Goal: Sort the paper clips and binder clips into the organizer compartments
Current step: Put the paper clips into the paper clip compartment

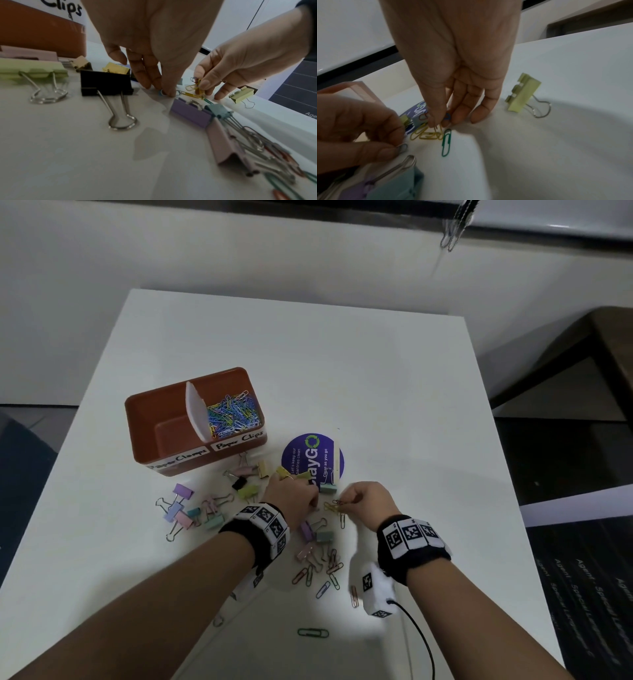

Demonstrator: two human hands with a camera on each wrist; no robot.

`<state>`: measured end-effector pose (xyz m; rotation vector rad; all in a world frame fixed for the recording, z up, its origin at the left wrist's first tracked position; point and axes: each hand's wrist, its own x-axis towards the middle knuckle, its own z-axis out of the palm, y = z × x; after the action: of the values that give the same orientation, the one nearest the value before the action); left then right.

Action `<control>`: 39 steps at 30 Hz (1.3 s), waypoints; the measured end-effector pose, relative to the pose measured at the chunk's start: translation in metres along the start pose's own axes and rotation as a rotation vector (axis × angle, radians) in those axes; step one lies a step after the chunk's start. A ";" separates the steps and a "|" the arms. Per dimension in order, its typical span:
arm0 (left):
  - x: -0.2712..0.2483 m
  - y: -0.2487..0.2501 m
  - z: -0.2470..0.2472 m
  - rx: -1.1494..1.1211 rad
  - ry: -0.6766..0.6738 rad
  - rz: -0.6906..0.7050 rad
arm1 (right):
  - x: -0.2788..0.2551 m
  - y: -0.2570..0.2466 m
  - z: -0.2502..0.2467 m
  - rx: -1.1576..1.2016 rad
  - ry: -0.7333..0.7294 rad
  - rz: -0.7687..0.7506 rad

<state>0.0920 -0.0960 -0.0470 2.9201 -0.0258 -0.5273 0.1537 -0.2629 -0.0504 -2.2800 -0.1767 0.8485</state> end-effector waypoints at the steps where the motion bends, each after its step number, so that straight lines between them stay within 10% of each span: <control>1: 0.000 0.000 0.000 -0.002 0.007 0.004 | -0.002 0.002 -0.002 0.011 0.011 -0.008; 15: 0.005 0.003 -0.005 -0.165 0.030 0.041 | -0.022 0.012 -0.002 -0.187 -0.063 -0.076; 28: 0.019 0.019 -0.011 0.158 -0.114 0.121 | -0.019 -0.001 0.002 -0.353 -0.141 -0.001; 39: -0.008 -0.048 -0.029 -0.326 0.133 -0.147 | -0.020 -0.003 0.004 -0.326 -0.108 -0.027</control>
<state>0.0942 -0.0439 -0.0259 2.6404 0.2680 -0.3211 0.1360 -0.2656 -0.0402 -2.5254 -0.4213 0.9886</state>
